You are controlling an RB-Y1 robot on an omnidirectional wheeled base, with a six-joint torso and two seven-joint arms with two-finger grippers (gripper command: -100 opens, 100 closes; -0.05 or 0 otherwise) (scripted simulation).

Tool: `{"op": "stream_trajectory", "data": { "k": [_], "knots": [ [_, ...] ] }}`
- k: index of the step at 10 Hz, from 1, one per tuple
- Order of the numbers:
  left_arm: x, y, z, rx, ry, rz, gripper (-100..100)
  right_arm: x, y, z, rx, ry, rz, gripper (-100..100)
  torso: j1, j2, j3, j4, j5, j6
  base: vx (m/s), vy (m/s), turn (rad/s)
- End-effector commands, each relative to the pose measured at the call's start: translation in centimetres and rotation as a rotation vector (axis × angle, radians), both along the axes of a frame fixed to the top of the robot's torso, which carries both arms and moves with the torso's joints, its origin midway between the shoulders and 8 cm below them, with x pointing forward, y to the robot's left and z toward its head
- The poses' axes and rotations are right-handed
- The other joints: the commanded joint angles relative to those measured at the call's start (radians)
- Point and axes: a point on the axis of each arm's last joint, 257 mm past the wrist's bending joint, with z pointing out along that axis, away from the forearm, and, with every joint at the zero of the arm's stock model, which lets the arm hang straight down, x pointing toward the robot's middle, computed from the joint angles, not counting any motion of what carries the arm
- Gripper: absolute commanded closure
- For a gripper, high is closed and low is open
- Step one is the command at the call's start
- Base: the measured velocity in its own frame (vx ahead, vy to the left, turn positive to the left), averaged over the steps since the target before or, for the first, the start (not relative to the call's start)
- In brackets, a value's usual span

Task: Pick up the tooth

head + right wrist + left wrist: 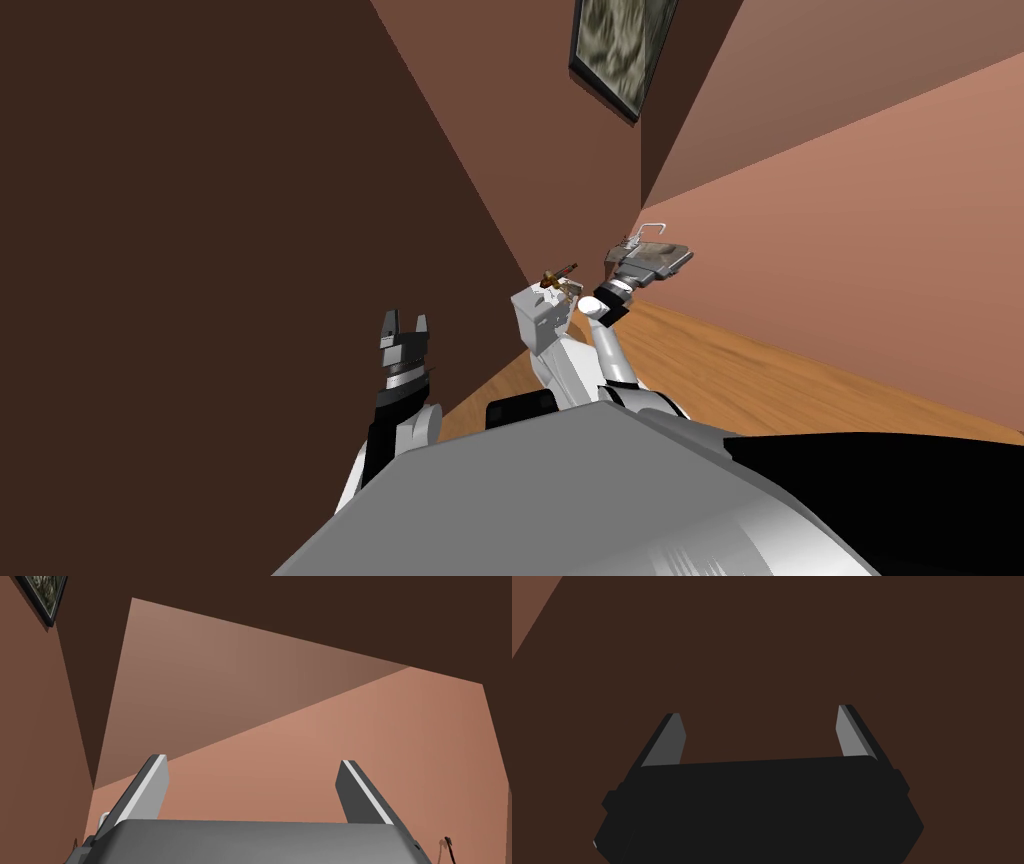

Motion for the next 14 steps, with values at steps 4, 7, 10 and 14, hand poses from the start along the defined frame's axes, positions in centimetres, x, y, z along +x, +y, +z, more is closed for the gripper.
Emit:
{"op": "stream_trajectory", "data": {
  "k": [4, 7, 10, 14],
  "knots": [
    [0.0, 0.0, 0.0, 0.000, 0.000, 0.000, 0, 0.4, -1.9, -1.4, 0.130, -0.065, -0.001, -100, 0.000, 0.000, 0.000, 0.000, 0.000, 0.000, 0.010, 0.000, 0.026],
    [0.0, 0.0, 0.0, 0.000, 0.000, 0.000, 0, 1.0, -3.2, -2.7, 0.242, -0.117, -0.010, -100, 0.000, 0.000, 0.000, 0.000, 0.000, 0.000, 0.013, -0.001, 0.037],
    [0.0, 0.0, 0.0, 0.000, 0.000, 0.000, 0, 1.8, -4.2, -4.2, 0.339, -0.146, 0.002, -100, 0.000, 0.000, 0.000, 0.000, 0.000, 0.000, 0.003, -0.004, 0.026],
    [0.0, 0.0, 0.0, 0.000, 0.000, 0.000, 0, 3.1, -5.2, -6.3, 0.481, -0.186, 0.005, -100, -0.001, 0.001, 0.000, 0.000, 0.000, 0.000, 0.000, -0.007, 0.039]
  ]
}}
